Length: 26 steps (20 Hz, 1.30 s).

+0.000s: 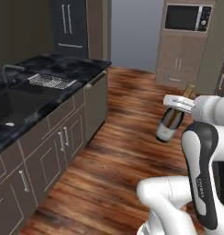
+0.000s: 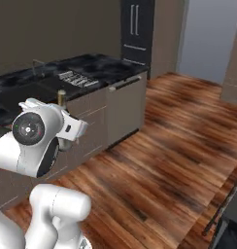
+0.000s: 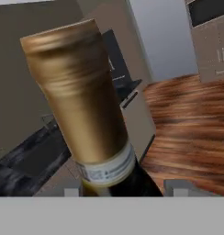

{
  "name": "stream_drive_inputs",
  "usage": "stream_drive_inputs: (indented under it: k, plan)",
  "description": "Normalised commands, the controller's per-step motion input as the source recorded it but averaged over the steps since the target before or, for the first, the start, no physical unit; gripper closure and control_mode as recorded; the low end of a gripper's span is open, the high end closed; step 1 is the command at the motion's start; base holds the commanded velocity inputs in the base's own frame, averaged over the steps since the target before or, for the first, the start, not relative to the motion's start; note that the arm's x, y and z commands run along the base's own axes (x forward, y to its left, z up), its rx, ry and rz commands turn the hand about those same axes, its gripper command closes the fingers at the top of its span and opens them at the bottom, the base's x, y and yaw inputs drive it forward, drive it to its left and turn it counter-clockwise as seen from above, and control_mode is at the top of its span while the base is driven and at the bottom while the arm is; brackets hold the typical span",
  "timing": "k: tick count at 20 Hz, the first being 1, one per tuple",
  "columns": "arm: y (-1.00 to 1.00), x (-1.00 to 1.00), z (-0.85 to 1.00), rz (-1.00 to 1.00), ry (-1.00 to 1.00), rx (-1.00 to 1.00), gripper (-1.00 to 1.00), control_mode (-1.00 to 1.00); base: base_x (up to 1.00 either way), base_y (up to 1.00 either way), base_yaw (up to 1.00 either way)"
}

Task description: Move the drinks to the dining counter.

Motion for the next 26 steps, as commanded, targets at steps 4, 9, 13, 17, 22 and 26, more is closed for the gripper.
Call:
stream_drive_inputs:
  k: [4,9,13,17,22,26]
  plan:
    - [0.00,0.00,0.00,0.00,0.00,0.00,1.00,1.00,0.00,0.00,1.00]
    - [0.00,0.00,0.00,0.00,0.00,0.00,1.00,1.00,0.00,0.00,1.00]
    - [0.00,0.00,0.00,0.00,0.00,0.00,1.00,1.00,0.24,0.00,0.95]
    - [0.00,0.00,0.00,0.00,0.00,0.00,1.00,1.00,1.00,-0.22,0.26]
    - [0.00,0.00,0.00,0.00,0.00,0.00,1.00,1.00,1.00,-0.60,-0.02]
    - [0.00,0.00,0.00,0.00,0.00,0.00,1.00,1.00,1.00,-0.51,-0.30]
